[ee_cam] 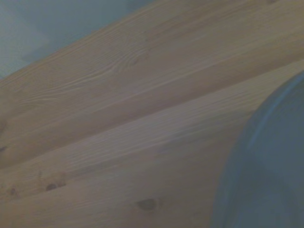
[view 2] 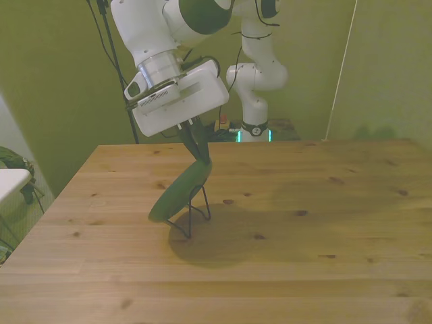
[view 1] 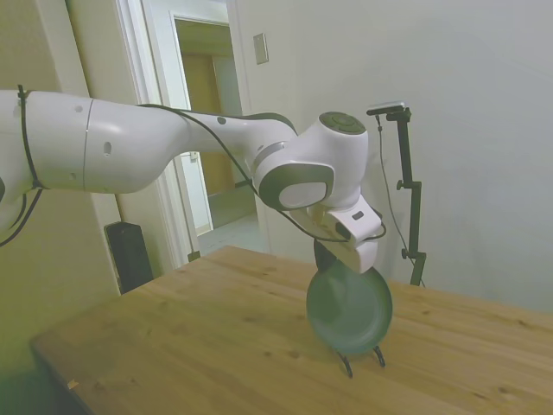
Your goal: Unload the plate
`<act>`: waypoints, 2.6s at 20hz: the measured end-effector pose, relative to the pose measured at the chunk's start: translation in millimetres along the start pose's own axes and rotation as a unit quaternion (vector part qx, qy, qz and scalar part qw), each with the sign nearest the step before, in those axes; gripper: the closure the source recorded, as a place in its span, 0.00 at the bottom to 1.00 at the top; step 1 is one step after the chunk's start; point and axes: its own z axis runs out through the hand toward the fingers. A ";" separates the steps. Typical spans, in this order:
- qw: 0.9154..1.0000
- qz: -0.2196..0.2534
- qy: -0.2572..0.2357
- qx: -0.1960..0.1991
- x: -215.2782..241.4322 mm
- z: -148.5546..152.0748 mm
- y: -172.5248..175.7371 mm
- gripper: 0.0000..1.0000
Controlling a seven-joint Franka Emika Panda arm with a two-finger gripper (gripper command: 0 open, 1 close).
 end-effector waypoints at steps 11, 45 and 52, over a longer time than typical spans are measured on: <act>0.997 -0.066 0.032 0.007 -77.1 -71.8 -16.7 1.00; 0.988 -0.092 -0.047 -0.112 -48.5 245.2 -168.5 1.00; 0.988 -0.098 -0.045 -0.113 -45.8 237.1 -175.7 0.00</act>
